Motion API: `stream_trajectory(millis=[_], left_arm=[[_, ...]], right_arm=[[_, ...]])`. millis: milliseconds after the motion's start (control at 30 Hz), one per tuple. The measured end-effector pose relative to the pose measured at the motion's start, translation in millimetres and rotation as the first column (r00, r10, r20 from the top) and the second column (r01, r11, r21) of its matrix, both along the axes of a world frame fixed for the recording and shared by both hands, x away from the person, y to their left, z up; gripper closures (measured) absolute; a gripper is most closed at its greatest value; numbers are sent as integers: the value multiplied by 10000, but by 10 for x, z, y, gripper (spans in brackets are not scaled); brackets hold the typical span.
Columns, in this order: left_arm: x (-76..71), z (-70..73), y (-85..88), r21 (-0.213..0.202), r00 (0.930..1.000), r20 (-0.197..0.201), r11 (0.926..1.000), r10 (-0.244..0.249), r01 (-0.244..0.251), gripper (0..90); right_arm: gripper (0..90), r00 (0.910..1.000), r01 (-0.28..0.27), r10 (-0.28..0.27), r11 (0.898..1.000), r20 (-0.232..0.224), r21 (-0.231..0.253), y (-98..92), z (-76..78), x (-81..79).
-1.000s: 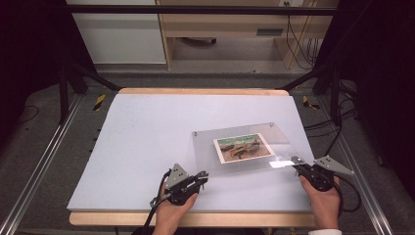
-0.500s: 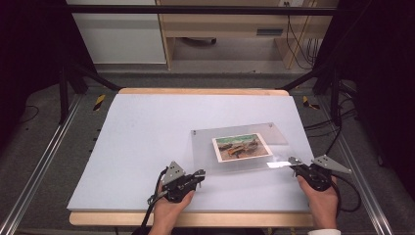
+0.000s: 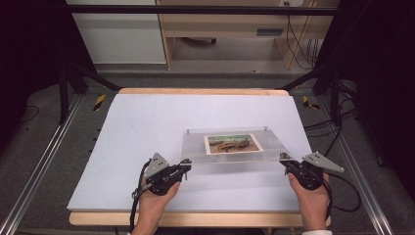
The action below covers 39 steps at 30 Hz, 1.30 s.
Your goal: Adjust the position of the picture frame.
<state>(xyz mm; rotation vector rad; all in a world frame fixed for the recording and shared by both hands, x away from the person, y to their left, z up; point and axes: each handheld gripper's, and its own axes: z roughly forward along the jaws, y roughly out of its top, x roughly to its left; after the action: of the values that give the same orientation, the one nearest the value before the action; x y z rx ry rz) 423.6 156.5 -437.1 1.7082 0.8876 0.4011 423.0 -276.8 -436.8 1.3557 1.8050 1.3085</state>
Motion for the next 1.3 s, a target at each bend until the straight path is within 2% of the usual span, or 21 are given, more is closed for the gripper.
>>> stream_trajectory(millis=[167,333,433,500,700,833,1000,1300], left_arm=[[24,79,182,-184,9998,56,9997,179,-178,823],[55,196,298,52,9984,487,9995,296,-299,820],[99,235,377,59,9980,561,9996,284,-288,819],[139,263,436,163,9976,654,9996,227,-238,816],[327,326,604,-74,9968,786,9998,170,-164,815],[459,366,695,2,9950,976,9997,232,-234,815],[582,385,759,90,9929,1156,9995,285,-297,815],[668,311,847,125,9932,1080,9989,437,-453,814]], right_arm=[[842,9999,-104,104,9997,7,-222,195,82,44],[840,9999,132,-132,9997,9,-205,365,128,99],[840,9998,184,-183,9996,61,-200,446,170,154],[839,9998,166,-164,9995,95,-271,502,205,199],[840,9994,216,-207,9992,268,-331,671,314,354],[840,9988,326,-317,9991,361,-252,773,356,432],[840,9978,530,-524,9985,396,-146,876,362,511],[838,9977,630,-624,9978,277,-207,995,316,554]])
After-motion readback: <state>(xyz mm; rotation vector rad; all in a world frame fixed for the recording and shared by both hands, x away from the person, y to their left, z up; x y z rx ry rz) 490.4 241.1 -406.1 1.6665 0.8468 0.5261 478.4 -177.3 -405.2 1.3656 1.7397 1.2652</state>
